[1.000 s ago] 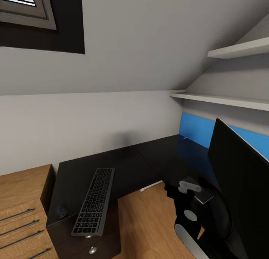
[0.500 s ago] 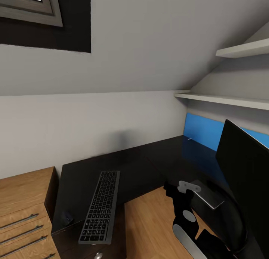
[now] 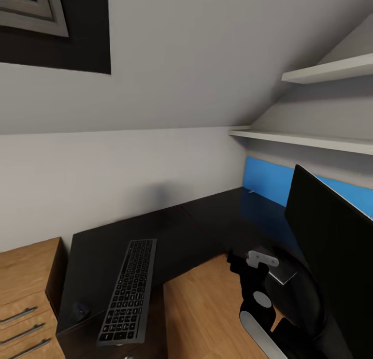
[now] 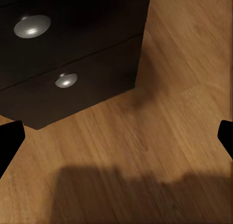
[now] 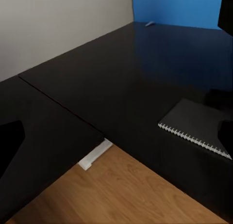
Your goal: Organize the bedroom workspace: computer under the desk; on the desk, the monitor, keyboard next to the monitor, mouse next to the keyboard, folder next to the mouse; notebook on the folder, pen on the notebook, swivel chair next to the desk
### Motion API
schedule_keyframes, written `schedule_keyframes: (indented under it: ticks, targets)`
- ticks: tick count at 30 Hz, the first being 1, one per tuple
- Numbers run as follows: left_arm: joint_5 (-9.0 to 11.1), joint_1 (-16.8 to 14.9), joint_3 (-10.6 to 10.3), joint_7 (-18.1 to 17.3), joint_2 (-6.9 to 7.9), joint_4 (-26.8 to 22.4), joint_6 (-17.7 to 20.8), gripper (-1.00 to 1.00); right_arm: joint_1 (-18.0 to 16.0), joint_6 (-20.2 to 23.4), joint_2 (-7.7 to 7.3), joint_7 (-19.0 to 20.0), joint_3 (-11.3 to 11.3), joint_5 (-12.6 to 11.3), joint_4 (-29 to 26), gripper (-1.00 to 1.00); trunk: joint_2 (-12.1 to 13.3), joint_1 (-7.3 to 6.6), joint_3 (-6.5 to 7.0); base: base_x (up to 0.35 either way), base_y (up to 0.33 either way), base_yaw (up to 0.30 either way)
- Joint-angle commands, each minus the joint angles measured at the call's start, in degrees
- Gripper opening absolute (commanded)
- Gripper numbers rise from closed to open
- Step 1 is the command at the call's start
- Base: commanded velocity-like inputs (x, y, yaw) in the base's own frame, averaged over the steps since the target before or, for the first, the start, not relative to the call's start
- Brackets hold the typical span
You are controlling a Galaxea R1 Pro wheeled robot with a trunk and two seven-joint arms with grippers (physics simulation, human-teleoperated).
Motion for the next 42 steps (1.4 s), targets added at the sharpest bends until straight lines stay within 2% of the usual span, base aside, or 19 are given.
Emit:
schedule_keyframes:
  ticks: [1, 13, 14, 16, 17, 21, 27, 28, 37, 42]
  targets:
    - [0.6, -0.1, -0.4, 0.4, 0.06, 0.0, -0.3, 1.0, -0.1, 0.5, -0.05, -0.4, 0.1, -0.1, -0.1, 1.0, -0.1, 0.0, -0.04, 0.0, 0.0, -0.19]
    - [0.6, -0.1, -0.4, 0.4, 0.02, 0.0, -0.3, 1.0, -0.1, 0.5, 0.0, 0.1, -0.1, -0.1, 0.1, 1.0, -0.1, 0.0, 0.06, 0.0, 0.0, -0.047]
    - [0.6, -0.1, -0.4, 0.4, 0.02, 0.0, -0.3, 1.0, -0.1, -2.0, -0.18, 1.0, -0.4, 2.1, 4.7, 1.0, -0.1, 0.0, 0.06, 0.0, 0.0, 0.0]
    - [0.6, -0.1, -0.4, 0.4, 0.01, 0.0, -0.3, 1.0, -0.1, -3.3, -0.17, 1.7, -0.5, 3.9, 6.9, 1.0, -0.1, 0.0, 0.06, 0.0, 0.0, 0.0]
    - [0.6, -0.1, -0.4, 0.4, 0.0, 0.0, -0.3, 1.0, -0.2, -6.0, -0.1, 3.5, -1.3, 7.5, 11.4, 1.0, -0.1, 0.0, 0.06, 0.0, 0.0, 0.0]
    - [0.6, -0.1, -0.4, 0.4, 0.0, 0.0, -0.3, 1.0, -0.4, -9.1, -0.01, 5.8, -3.5, 9.6, 15.6, 1.0, -0.1, 0.0, 0.06, 0.0, 0.0, 0.0]
    - [0.6, -0.1, -0.5, 0.4, 0.0, 0.0, -0.3, 1.0, -0.7, -12.2, 0.06, 9.4, -6.4, 10.3, 21.6, 1.0, -0.1, 0.0, 0.06, 0.0, 0.0, 0.0]
    - [0.6, -0.1, -0.5, 0.4, 0.0, 0.0, -0.3, 1.0, -1.1, -12.6, 0.08, 10.6, -7.5, 10.4, 23.9, 1.0, -0.1, 0.0, 0.06, 0.0, 0.0, 0.0]
    - [0.6, -0.1, -0.6, 0.4, 0.0, 1.4, -0.3, 1.0, -4.5, -13.4, 0.12, 16.3, -12.0, 10.3, 32.8, 1.0, -0.1, 0.0, 0.06, 0.0, 0.0, 0.0]
    - [0.5, -0.1, -0.7, 0.4, -0.06, 2.4, -0.4, 1.0, -5.8, -13.5, 0.16, 18.8, -13.5, 10.2, 36.0, 1.0, -0.1, 0.0, 0.06, 0.0, 0.0, 0.0]
